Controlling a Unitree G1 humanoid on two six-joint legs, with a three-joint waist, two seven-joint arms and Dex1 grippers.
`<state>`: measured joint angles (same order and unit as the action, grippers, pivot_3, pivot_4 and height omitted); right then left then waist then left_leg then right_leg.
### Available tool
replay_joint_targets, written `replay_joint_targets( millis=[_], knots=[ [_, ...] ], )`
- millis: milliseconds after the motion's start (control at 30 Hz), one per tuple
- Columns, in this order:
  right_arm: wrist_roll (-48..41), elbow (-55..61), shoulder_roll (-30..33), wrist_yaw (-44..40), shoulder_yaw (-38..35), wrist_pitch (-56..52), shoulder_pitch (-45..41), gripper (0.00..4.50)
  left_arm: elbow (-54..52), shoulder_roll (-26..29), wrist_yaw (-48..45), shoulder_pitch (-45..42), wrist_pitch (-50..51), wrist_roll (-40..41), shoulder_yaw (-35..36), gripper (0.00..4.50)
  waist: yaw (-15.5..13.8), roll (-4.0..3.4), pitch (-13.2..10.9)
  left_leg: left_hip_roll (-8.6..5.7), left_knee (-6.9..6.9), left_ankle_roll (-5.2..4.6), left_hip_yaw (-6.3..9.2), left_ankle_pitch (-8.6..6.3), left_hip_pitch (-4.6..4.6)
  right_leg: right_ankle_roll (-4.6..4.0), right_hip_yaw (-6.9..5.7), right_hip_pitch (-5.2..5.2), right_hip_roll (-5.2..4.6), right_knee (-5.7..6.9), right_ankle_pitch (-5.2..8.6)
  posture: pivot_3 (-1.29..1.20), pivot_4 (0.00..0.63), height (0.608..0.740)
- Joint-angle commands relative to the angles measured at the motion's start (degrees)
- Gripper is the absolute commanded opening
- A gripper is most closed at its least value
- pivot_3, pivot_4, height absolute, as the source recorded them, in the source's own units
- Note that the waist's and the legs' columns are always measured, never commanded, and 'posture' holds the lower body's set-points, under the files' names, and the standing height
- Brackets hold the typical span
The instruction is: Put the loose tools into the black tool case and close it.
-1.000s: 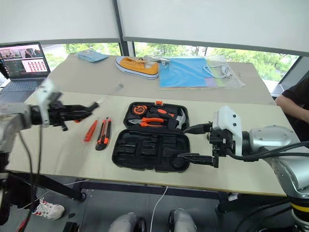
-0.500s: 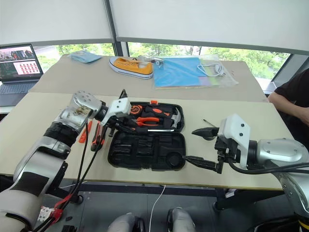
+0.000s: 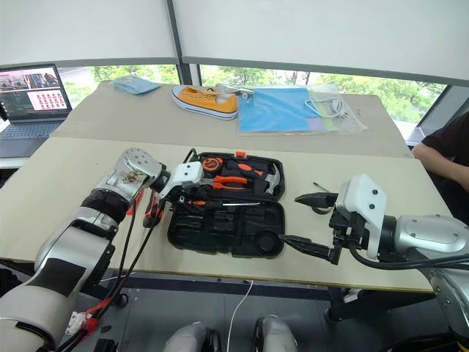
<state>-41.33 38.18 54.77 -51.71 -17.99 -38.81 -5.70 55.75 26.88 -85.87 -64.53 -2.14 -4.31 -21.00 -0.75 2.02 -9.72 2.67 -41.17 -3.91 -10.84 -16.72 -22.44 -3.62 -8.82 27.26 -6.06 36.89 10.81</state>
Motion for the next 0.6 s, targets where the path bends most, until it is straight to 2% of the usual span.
replay_joint_targets(
  millis=[33, 67, 133, 200, 467, 600],
  knots=[
    [-0.55, 1.22, -0.09, 0.5, -0.3, 0.61, -0.06, 4.5, -3.45, 0.07, -0.83, -3.19, 2.12, 1.73, 2.68, 3.89, -0.01, 0.0, 0.0, 0.0, -0.02, -0.01, 0.0, 0.0, -0.01, 0.0, -0.01, 0.0, 0.0, 0.01, 0.0, 0.0, 0.15, 0.718],
    [-0.57, 1.2, -0.11, 0.51, -0.28, 0.62, -0.04, 4.5, -3.76, 0.06, -0.95, -3.24, 2.48, 1.68, 2.87, 3.89, 0.0, 0.0, 0.0, 0.0, -0.07, -0.04, 0.01, -0.02, -0.02, 0.01, -0.01, 0.0, -0.01, 0.01, -0.01, 0.0, 0.15, 0.718],
    [-0.61, 1.02, -0.3, 0.66, -0.08, 0.67, -0.12, 4.5, -3.89, -0.56, -0.4, -3.6, 3.09, 1.77, 3.53, 3.58, 0.04, 0.0, 0.0, 0.01, -0.14, -0.07, 0.02, -0.04, -0.07, 0.03, -0.02, 0.0, -0.01, 0.01, -0.02, 0.0, 0.15, 0.718],
    [-0.6, 0.89, -0.42, 0.74, 0.14, 0.73, -0.17, 4.5, -3.36, -1.31, 0.17, -3.78, 2.69, 1.25, 3.61, 3.06, 0.03, 0.0, 0.0, 0.0, -0.17, -0.1, 0.02, -0.06, -0.08, 0.04, -0.01, 0.0, 0.0, 0.0, -0.02, 0.0, 0.15, 0.718],
    [-0.87, 0.72, -0.38, 1.16, 0.21, 0.49, -0.34, 4.5, 0.41, -4.17, 3.51, -4.07, -0.04, -2.09, 2.14, 0.04, 0.15, 0.0, 0.0, -0.02, -0.29, -0.15, 0.02, -0.09, -0.13, 0.07, 0.01, 0.0, 0.01, -0.01, -0.03, 0.0, 0.15, 0.718],
    [-0.96, 0.65, -0.43, 1.5, -0.22, 0.4, 0.19, 4.5, 2.57, -4.91, 6.36, -3.69, -2.9, -5.28, 0.35, 0.02, 0.13, 0.0, 0.0, -0.02, -0.32, -0.15, 0.02, -0.09, -0.12, 0.08, 0.03, 0.0, 0.01, 0.0, -0.03, 0.0, 0.15, 0.718]
  ],
)
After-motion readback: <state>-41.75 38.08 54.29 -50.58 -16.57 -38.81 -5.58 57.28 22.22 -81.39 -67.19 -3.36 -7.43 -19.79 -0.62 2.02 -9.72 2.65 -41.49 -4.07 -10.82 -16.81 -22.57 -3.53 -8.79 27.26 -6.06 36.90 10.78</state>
